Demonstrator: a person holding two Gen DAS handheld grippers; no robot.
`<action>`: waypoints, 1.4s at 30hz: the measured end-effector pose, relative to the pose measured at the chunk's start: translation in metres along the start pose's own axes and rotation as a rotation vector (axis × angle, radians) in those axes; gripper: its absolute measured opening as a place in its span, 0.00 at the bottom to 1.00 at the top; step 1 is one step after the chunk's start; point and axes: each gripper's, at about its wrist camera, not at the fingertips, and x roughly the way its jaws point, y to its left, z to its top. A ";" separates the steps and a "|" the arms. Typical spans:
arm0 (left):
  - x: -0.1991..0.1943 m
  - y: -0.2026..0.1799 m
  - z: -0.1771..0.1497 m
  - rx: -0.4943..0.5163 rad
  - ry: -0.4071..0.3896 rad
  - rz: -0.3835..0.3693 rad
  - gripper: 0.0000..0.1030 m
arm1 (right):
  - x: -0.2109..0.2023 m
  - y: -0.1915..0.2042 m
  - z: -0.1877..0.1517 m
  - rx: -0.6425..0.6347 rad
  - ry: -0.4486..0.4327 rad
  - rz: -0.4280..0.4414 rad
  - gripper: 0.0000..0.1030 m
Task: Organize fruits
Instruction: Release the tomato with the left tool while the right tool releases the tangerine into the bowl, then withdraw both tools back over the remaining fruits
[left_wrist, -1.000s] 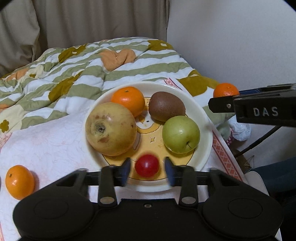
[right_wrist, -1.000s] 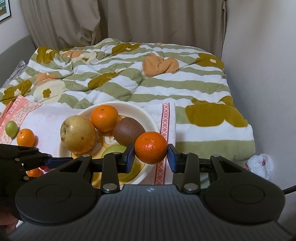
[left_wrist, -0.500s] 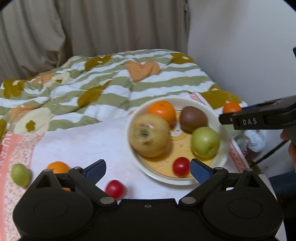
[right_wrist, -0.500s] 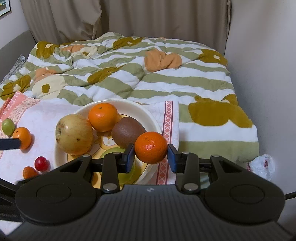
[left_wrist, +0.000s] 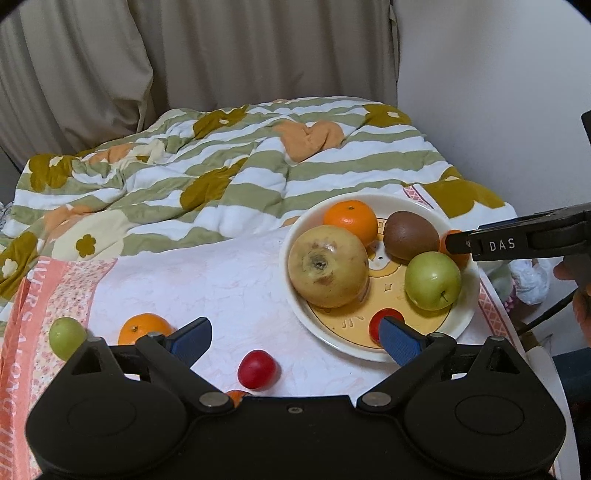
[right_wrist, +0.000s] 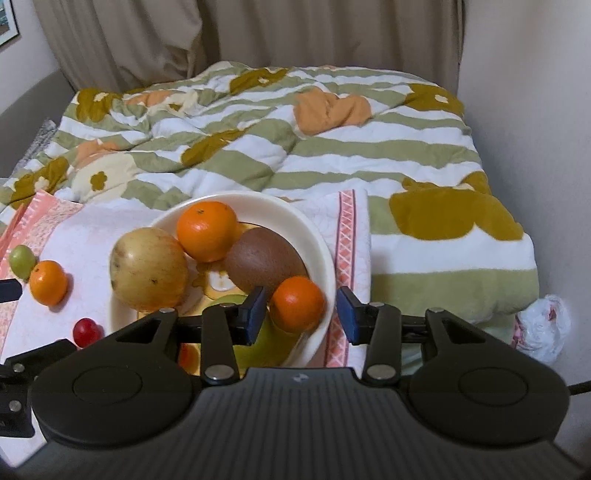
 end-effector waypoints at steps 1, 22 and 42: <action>-0.001 0.000 0.000 0.000 0.000 0.002 0.96 | -0.002 0.001 0.000 -0.003 -0.003 -0.007 0.81; -0.076 0.009 -0.026 -0.022 -0.077 0.081 0.96 | -0.095 0.029 -0.010 -0.064 -0.143 -0.011 1.00; -0.136 0.149 -0.071 -0.123 -0.150 0.109 0.97 | -0.147 0.128 -0.037 -0.024 -0.173 -0.056 1.00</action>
